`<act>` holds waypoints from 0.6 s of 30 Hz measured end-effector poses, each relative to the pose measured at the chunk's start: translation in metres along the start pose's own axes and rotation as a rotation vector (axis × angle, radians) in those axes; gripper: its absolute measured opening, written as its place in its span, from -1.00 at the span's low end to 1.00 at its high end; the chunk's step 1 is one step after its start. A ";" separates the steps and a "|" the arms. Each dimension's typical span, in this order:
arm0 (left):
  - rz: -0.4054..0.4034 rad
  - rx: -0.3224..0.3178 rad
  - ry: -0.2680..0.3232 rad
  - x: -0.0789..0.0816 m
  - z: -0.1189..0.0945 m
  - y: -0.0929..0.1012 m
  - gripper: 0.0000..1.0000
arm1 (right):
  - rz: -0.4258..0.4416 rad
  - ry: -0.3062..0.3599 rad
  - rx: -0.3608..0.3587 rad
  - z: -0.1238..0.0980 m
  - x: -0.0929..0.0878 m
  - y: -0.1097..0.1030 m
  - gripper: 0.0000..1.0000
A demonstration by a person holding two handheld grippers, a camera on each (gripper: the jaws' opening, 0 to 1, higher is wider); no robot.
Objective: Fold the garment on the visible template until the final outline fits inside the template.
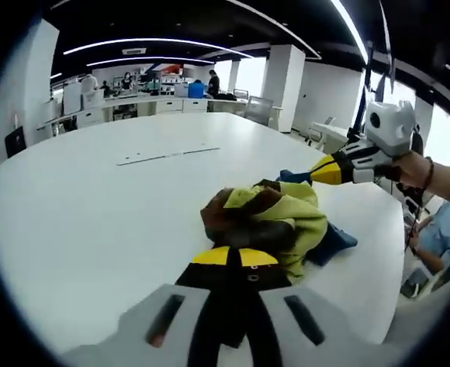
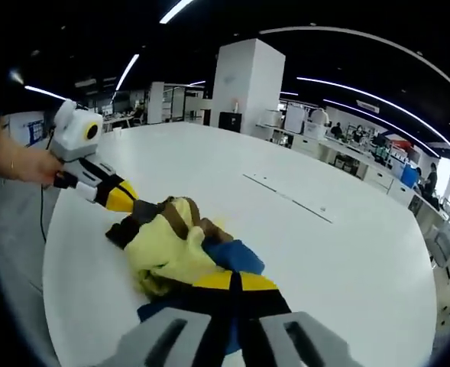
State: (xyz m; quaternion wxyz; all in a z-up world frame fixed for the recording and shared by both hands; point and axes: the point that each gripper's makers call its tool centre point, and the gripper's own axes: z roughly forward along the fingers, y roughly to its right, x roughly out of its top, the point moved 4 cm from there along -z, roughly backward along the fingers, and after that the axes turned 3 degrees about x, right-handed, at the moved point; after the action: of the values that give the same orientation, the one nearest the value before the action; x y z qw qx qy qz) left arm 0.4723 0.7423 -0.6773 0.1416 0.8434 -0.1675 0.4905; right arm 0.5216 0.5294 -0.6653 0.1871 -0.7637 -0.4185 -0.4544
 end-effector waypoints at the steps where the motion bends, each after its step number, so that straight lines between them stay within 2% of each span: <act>1: 0.008 0.018 0.017 0.007 -0.004 -0.005 -1.00 | 0.002 0.007 -0.011 -0.003 0.003 0.003 -1.00; 6: 0.011 0.052 0.066 0.032 -0.014 -0.020 -1.00 | 0.000 0.030 -0.025 -0.012 0.016 0.011 -1.00; 9: 0.015 0.060 0.080 0.042 -0.014 -0.027 -1.00 | -0.011 0.040 -0.042 -0.014 0.024 0.019 -1.00; 13: 0.025 0.085 0.095 0.057 -0.010 -0.040 -1.00 | 0.002 0.042 -0.061 -0.014 0.032 0.031 -1.00; 16: 0.002 0.105 0.129 0.071 -0.004 -0.050 -1.00 | 0.062 0.060 -0.090 -0.013 0.038 0.042 -1.00; 18: -0.006 0.121 0.129 0.077 0.003 -0.057 -1.00 | 0.067 0.051 -0.105 -0.010 0.040 0.049 -1.00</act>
State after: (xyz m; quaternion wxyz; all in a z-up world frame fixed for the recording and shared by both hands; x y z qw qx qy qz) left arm 0.5347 0.7813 -0.6157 0.1021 0.8175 -0.1257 0.5526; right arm 0.5651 0.5126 -0.6216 0.1726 -0.7744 -0.3632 -0.4885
